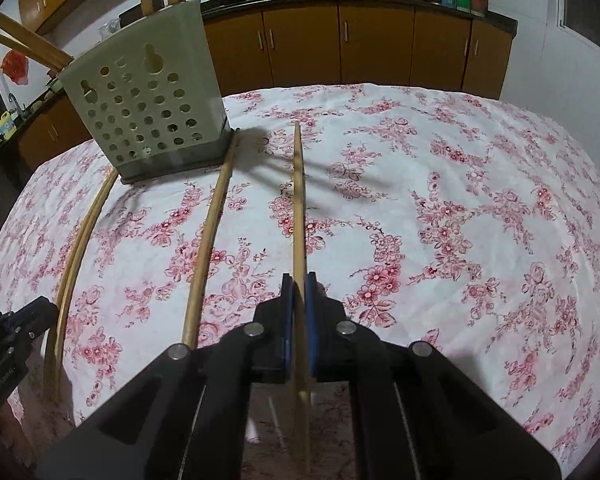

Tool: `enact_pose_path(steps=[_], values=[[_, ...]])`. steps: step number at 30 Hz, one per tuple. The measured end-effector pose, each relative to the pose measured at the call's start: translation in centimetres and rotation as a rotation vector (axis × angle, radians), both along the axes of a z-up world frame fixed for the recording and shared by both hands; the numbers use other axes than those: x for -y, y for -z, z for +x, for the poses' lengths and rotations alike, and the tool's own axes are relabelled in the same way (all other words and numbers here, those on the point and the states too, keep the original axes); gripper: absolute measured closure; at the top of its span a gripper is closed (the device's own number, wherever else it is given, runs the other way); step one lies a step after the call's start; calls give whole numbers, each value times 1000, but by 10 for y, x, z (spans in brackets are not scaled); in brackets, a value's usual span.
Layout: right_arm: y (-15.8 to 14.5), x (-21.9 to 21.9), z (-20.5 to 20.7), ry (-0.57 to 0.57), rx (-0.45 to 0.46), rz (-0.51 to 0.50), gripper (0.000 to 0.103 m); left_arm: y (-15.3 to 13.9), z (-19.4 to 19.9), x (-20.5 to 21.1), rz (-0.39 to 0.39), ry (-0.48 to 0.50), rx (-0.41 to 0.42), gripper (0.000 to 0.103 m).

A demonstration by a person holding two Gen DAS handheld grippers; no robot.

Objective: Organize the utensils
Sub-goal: 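Hold the chopstick pinched at its end with the right gripper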

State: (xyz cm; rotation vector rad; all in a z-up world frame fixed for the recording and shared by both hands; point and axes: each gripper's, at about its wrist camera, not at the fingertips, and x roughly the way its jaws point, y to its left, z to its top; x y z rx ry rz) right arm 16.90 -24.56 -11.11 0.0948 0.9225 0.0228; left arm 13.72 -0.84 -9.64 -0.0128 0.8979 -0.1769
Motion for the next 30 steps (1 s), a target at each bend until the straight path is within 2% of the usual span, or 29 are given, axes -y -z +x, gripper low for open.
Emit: enact_pose_path(steps=[3,7,11,14,19,30], values=[[0,0,-1,0,0,-7,95,0,2,0,11,-8,1,84],[0,-5,-6,-24,4,2,91,1,10,-2,31,-21,4,95],[0,-10,-6,-41,13,-25,94,1,23,-15,45,-53,7,95],[0,-4,0,-11,18,-26,95,1,31,-27,57,-89,10,95],[1,6,5,33,31,-19,95,0,39,-47,29,-131,9,95],[3,1,5,28,41,-31,93,0,39,-49,0,-140,6,95]])
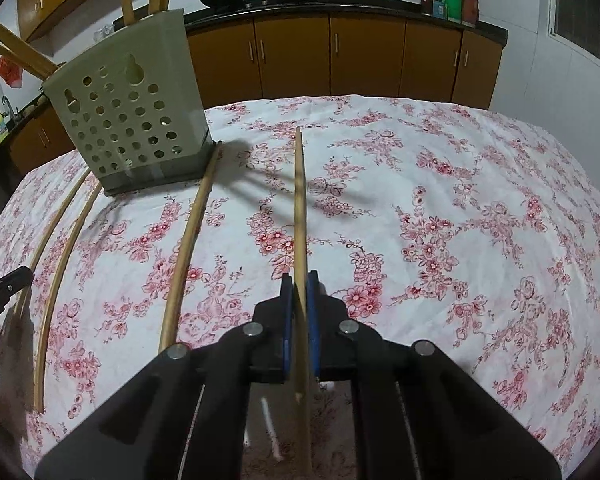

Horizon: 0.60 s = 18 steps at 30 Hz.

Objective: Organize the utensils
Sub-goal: 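Hold the chopstick pinched at its end with the right gripper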

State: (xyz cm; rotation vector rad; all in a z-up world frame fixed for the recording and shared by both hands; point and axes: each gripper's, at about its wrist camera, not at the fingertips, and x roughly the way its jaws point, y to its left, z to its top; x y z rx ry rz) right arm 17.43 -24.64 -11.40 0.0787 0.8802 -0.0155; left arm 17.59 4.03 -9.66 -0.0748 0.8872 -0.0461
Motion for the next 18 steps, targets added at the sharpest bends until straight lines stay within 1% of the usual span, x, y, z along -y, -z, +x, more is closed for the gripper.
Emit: enact_pose_path(steps=[18], values=[[0,4,-1,-1,0,13,93,0,0,-1,-7,-2,-1,95]])
